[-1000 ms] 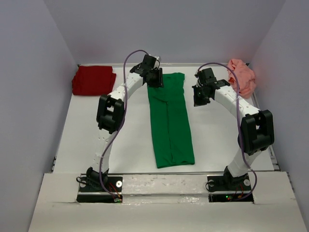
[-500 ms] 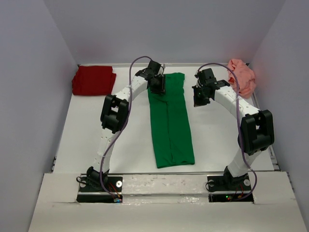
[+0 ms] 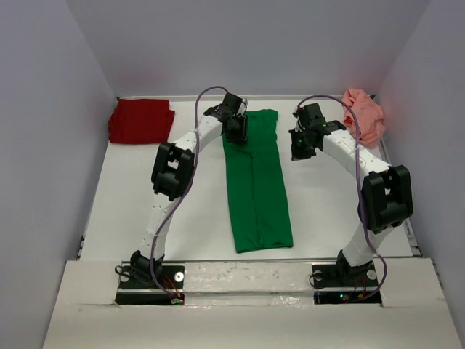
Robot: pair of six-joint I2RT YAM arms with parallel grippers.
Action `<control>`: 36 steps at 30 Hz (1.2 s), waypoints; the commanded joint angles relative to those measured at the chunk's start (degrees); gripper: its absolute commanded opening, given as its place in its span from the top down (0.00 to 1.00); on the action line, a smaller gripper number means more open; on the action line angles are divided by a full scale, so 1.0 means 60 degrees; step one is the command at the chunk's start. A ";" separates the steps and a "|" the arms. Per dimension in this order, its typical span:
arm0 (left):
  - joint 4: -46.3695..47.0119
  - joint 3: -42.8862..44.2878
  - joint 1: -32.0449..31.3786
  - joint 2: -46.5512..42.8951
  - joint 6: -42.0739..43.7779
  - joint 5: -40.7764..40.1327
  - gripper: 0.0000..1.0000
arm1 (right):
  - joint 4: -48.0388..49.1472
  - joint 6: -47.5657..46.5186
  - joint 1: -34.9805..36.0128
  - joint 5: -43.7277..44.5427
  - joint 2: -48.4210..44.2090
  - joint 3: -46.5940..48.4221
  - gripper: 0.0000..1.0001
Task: Fold and stack the t-shirts
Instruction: Fold the tshirt
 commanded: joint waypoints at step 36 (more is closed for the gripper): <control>-0.0635 -0.0180 -0.0187 -0.0674 -0.0295 -0.1433 1.00 | 0.0329 -0.0021 -0.0005 -0.0284 0.0218 0.0128 1.00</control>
